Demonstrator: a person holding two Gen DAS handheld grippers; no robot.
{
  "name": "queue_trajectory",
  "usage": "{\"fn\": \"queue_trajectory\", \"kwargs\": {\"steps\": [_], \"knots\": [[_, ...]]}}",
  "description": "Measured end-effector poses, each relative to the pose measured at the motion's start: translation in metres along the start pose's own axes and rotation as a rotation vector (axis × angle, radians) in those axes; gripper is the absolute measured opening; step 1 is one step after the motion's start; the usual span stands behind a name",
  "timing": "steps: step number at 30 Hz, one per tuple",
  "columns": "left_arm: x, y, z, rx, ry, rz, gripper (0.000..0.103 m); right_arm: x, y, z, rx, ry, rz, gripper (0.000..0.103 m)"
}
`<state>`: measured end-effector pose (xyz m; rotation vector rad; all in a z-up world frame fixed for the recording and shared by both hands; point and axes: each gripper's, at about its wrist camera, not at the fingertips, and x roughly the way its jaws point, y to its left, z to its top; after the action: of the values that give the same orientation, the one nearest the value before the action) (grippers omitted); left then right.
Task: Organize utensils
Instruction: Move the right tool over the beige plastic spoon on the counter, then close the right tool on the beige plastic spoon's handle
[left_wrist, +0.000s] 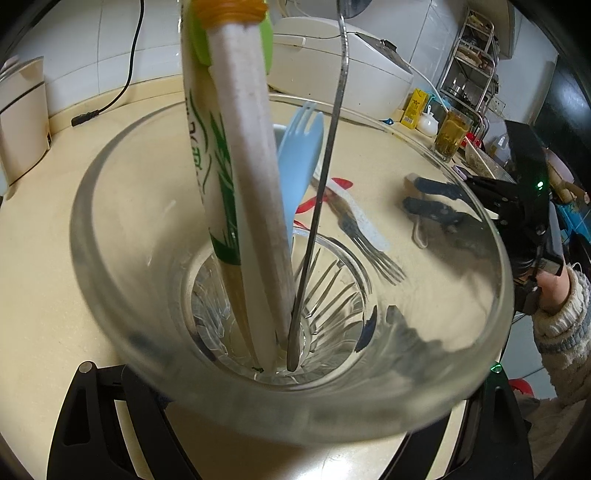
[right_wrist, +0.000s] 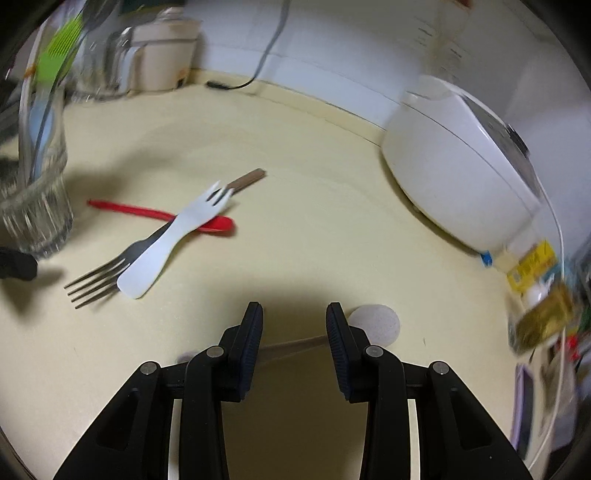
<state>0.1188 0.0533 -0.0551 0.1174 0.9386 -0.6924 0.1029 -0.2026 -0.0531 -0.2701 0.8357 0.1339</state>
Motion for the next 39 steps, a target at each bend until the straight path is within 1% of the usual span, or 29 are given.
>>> {"fn": "queue_trajectory", "kwargs": {"steps": [4, 7, 8, 11, 18, 20, 23, 26, 28, 31, 32, 36, 39], "knots": [[-0.002, 0.002, -0.002, 0.0, 0.0, -0.001, 0.091, -0.008, -0.022, -0.005, 0.141, -0.011, 0.054, 0.036], [-0.002, 0.001, -0.002, 0.004, 0.001, 0.004, 0.091, -0.011, -0.04, -0.007, 0.247, -0.013, 0.131, 0.036], [-0.002, 0.001, -0.002, 0.005, 0.002, 0.005, 0.091, -0.011, -0.048, -0.009, 0.3, -0.013, 0.176, 0.036], [-0.001, 0.0, -0.001, 0.004, 0.001, 0.004, 0.091, -0.008, -0.062, -0.013, 0.383, -0.006, 0.249, 0.036], [-0.001, 0.0, -0.001, 0.003, 0.001, 0.003, 0.091, -0.005, -0.071, -0.019, 0.4, 0.015, 0.282, 0.036], [0.0, 0.0, -0.001, 0.005, 0.001, 0.005, 0.091, -0.005, -0.073, -0.018, 0.404, 0.021, 0.268, 0.036], [0.001, -0.001, 0.0, 0.007, 0.002, 0.007, 0.091, 0.002, -0.081, -0.019, 0.468, 0.066, 0.249, 0.036], [0.001, -0.003, 0.0, 0.01, 0.003, 0.01, 0.091, 0.012, -0.089, -0.016, 0.52, 0.08, 0.274, 0.037], [0.003, -0.005, 0.001, 0.013, 0.005, 0.014, 0.091, 0.017, -0.089, -0.012, 0.521, 0.081, 0.286, 0.037], [0.003, -0.006, 0.002, 0.013, 0.005, 0.014, 0.091, 0.031, -0.08, 0.001, 0.482, 0.103, 0.291, 0.037], [0.003, -0.006, 0.002, 0.013, 0.005, 0.014, 0.091, 0.035, -0.075, 0.005, 0.464, 0.102, 0.307, 0.04], [0.003, -0.007, 0.003, 0.012, 0.005, 0.013, 0.091, 0.042, -0.047, 0.025, 0.323, 0.115, 0.321, 0.04], [0.004, -0.007, 0.003, 0.01, 0.004, 0.009, 0.091, 0.04, -0.024, 0.028, 0.23, 0.114, 0.283, 0.04]]}}
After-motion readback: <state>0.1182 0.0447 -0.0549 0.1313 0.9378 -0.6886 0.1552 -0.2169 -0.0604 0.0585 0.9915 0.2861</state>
